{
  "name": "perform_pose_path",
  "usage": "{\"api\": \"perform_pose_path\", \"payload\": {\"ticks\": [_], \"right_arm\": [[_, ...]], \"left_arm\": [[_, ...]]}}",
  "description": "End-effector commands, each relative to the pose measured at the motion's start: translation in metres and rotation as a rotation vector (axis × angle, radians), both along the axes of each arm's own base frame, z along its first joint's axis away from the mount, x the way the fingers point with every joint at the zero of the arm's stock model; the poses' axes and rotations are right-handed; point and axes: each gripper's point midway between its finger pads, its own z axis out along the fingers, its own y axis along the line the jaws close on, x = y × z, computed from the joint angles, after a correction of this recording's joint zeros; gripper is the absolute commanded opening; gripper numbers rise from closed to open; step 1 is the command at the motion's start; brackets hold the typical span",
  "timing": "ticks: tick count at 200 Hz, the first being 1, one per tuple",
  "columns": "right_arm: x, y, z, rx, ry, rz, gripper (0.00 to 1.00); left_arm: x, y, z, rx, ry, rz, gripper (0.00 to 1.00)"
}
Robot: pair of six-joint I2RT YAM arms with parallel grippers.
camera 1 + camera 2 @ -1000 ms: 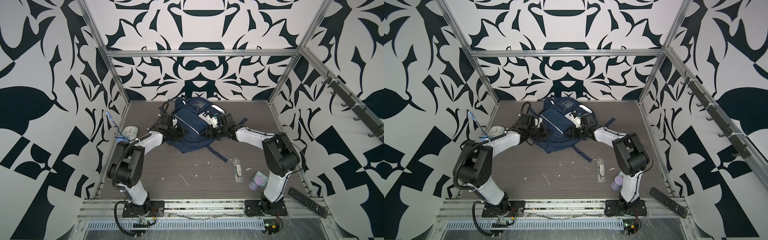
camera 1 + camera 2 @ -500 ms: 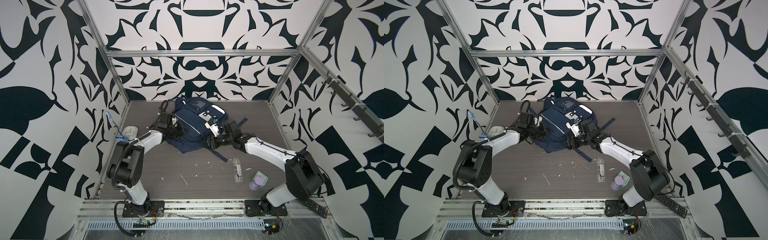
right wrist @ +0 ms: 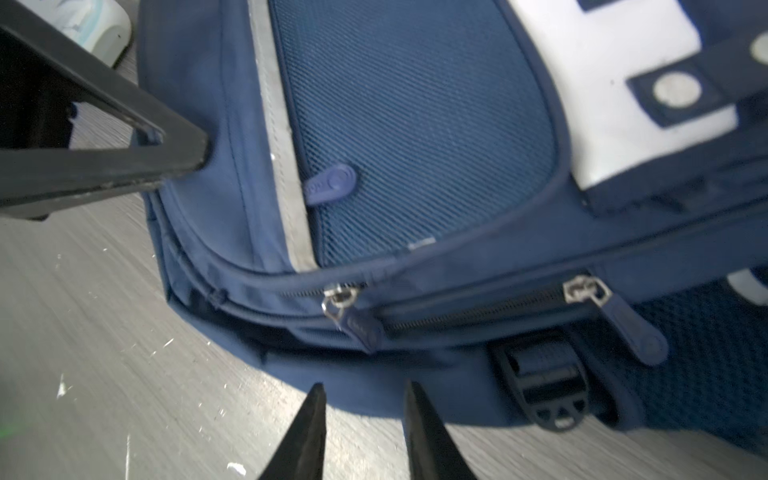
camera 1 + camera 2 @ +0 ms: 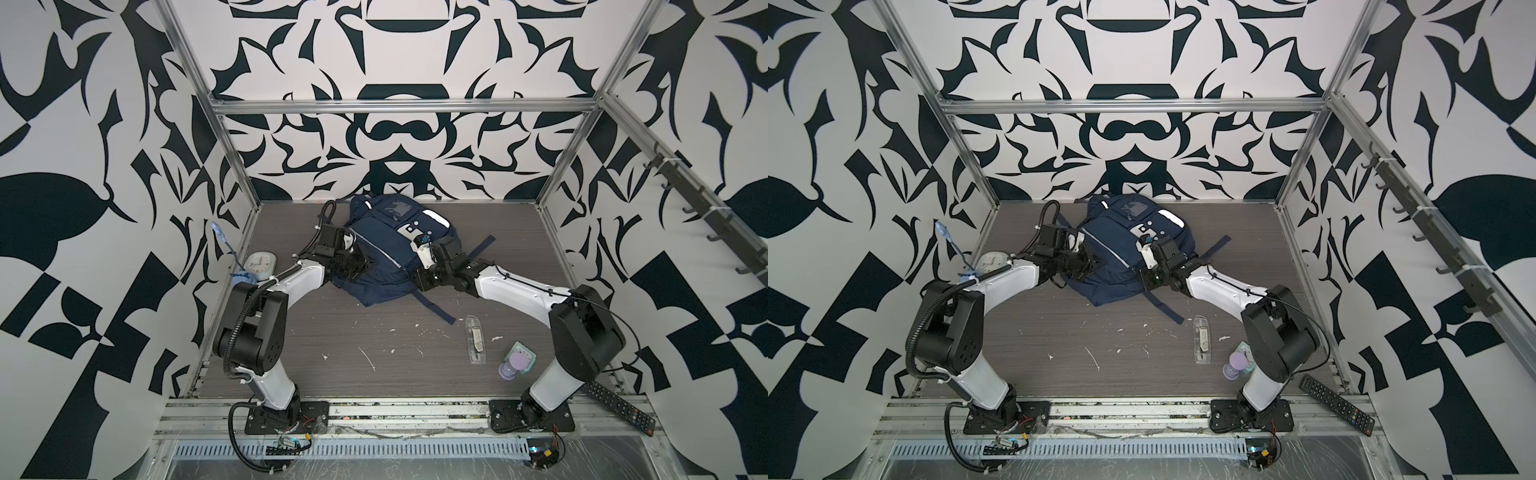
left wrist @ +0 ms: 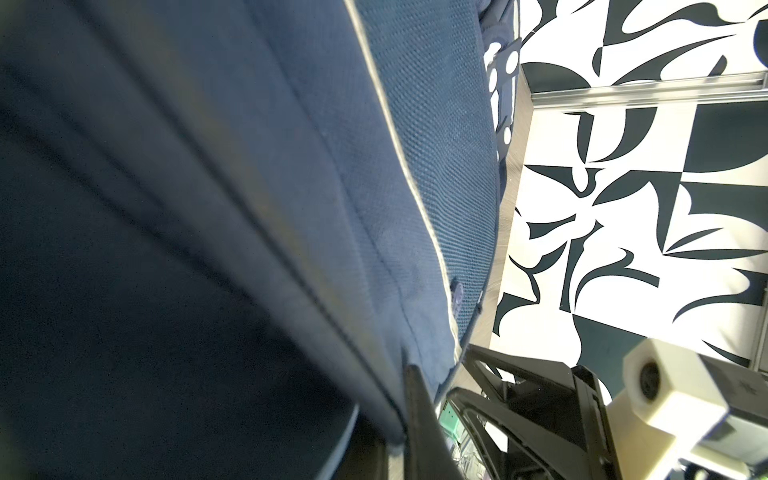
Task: Pack the student bag
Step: 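Close the right gripper on the front pocket zipper pull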
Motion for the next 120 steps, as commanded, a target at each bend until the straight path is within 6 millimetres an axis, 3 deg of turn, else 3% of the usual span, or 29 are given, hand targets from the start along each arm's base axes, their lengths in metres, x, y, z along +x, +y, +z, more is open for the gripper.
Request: {"api": "perform_pose_path", "payload": {"ticks": [1,83,120], "right_arm": [[0.010,0.011,0.020,-0.034,-0.083,0.013,0.34],[0.026,0.016,0.001,-0.105,-0.087,0.019,0.32],[0.031,0.022,-0.007,-0.108,-0.081,0.031,0.23]], "left_arm": [[0.004,-0.003,0.015,-0.029,-0.057,-0.024,0.05],[0.005,-0.004,0.012,-0.032,-0.049,-0.026,0.05],[0.006,-0.005,0.011,-0.032,-0.047,-0.026,0.05]]}}
